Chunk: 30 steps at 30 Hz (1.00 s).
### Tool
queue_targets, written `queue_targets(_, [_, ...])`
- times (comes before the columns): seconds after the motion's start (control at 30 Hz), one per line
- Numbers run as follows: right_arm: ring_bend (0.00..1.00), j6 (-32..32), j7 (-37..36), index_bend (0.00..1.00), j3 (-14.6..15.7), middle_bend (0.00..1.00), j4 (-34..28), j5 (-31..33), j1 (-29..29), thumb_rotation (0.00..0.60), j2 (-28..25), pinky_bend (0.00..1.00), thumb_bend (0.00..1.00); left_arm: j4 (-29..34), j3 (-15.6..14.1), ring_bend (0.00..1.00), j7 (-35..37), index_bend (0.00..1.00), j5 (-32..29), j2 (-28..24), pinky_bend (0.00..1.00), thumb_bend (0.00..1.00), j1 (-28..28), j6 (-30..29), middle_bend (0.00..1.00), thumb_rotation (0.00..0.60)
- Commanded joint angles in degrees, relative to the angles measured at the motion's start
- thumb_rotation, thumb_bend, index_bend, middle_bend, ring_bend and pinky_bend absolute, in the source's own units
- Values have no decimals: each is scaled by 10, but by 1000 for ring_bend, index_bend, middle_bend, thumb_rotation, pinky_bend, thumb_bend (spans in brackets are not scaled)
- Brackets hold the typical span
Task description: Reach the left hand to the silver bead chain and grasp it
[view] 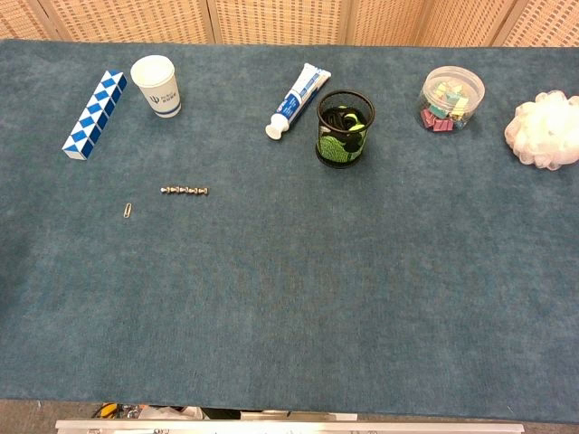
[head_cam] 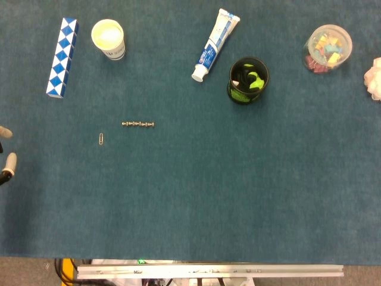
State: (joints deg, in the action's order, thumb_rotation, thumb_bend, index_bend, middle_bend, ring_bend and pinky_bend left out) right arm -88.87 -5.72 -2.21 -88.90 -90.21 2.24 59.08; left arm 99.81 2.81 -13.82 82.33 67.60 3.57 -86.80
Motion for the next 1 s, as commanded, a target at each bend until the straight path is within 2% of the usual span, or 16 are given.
queue_targets(0.03, [444, -1, 1, 506, 0, 526, -1, -1, 0, 600, -1, 466, 283, -1, 0, 504, 1, 387, 0, 0, 498, 325, 0, 1, 557, 600])
queue_targets(0.37, [444, -23, 10, 506, -13, 526, -12, -15, 4, 600, -16, 466, 283, 4, 3, 505, 8, 387, 10, -9, 498, 324, 4, 0, 559, 600])
queue_targets(0.63, [444, -26, 19, 506, -26, 526, -25, -17, 14, 600, -25, 466, 283, 16, 13, 509, 22, 387, 27, -24, 516, 325, 37, 36, 562, 600])
queue_targets(0.73, [444, -15, 24, 506, -26, 526, -30, -16, 20, 600, -26, 466, 283, 27, 14, 567, 31, 387, 34, -34, 616, 325, 68, 84, 631, 600])
queue_targets(0.83, [444, -11, 27, 506, -27, 526, -33, -16, 23, 600, -25, 466, 282, 29, 21, 676, 22, 387, 36, -35, 777, 325, 100, 125, 715, 600])
queue_targets(0.9, [444, -10, 27, 506, -27, 526, -35, -15, 24, 600, -26, 466, 282, 28, 25, 744, 15, 386, 34, -33, 832, 318, 120, 151, 785, 600])
queue_targets(1.0, [444, -11, 27, 506, -28, 526, -37, -12, 24, 600, -27, 466, 283, 27, 31, 792, 0, 381, 23, -25, 875, 279, 152, 196, 832, 600])
